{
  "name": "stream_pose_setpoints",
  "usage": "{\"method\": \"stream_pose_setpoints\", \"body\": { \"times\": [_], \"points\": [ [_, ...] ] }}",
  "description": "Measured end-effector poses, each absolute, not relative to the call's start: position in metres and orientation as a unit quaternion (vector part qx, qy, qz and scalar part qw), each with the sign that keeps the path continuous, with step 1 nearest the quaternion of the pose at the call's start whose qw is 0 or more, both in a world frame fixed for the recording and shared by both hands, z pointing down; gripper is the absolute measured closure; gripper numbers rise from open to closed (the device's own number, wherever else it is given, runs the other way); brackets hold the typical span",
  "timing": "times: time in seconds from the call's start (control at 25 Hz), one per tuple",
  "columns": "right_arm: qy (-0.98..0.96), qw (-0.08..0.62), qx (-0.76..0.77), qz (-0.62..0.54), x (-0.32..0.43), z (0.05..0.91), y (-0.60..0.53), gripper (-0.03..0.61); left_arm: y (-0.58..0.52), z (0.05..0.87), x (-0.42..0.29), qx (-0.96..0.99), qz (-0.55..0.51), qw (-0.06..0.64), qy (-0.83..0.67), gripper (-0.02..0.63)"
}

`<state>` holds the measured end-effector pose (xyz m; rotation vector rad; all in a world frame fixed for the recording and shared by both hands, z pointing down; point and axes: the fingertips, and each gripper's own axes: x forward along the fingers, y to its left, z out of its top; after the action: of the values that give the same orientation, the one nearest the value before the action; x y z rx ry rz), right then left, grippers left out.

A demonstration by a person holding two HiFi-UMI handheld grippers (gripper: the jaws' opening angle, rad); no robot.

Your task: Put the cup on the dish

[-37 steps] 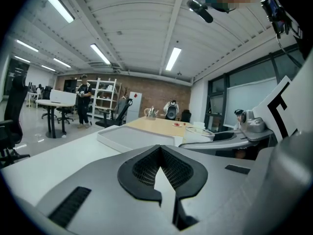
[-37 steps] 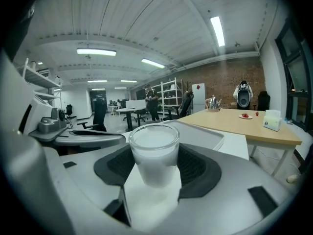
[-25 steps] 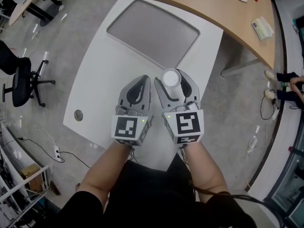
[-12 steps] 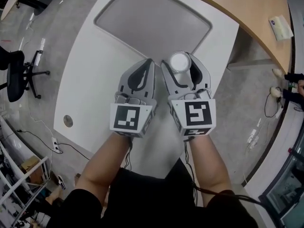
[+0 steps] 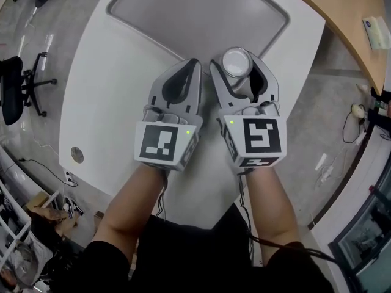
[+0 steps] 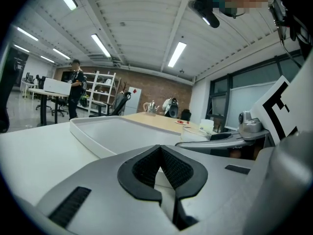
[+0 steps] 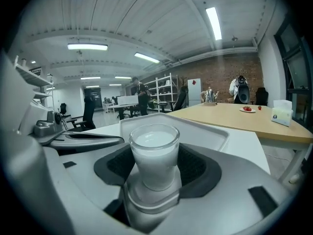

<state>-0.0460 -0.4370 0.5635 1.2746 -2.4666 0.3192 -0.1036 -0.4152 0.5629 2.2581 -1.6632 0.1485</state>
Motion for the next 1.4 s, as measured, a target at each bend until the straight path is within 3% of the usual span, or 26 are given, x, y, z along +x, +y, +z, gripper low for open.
{"method": "stream_pose_setpoints", "body": {
  "times": [0.52,0.88,0.92,1.0,1.08,1.4],
  "points": [
    [-0.867,0.169,0.460,0.087,-0.040,0.550,-0.422,0.324,-0.401,0.542,-0.099,0.799,0.041,0.159,-0.579,0.606],
    [-0.866,0.129,0.477,0.083,-0.032,0.469,-0.345,0.324,-0.345,0.463,-0.097,0.809,0.032,0.129,-0.573,0.606],
    [-0.864,0.119,0.483,0.080,-0.030,0.455,-0.335,0.339,-0.335,0.451,-0.095,0.812,0.031,0.125,-0.570,0.606],
    [-0.857,0.098,0.502,0.070,-0.026,0.428,-0.313,0.494,-0.313,0.427,-0.092,0.817,0.022,0.123,-0.563,0.606],
    [-0.852,0.082,0.513,0.067,-0.024,0.404,-0.287,0.542,-0.287,0.403,-0.093,0.821,0.018,0.120,-0.558,0.606],
    [-0.857,0.064,0.506,0.074,-0.025,0.349,-0.197,0.565,-0.197,0.339,-0.077,0.844,0.031,0.103,-0.525,0.606]
  ]
}}
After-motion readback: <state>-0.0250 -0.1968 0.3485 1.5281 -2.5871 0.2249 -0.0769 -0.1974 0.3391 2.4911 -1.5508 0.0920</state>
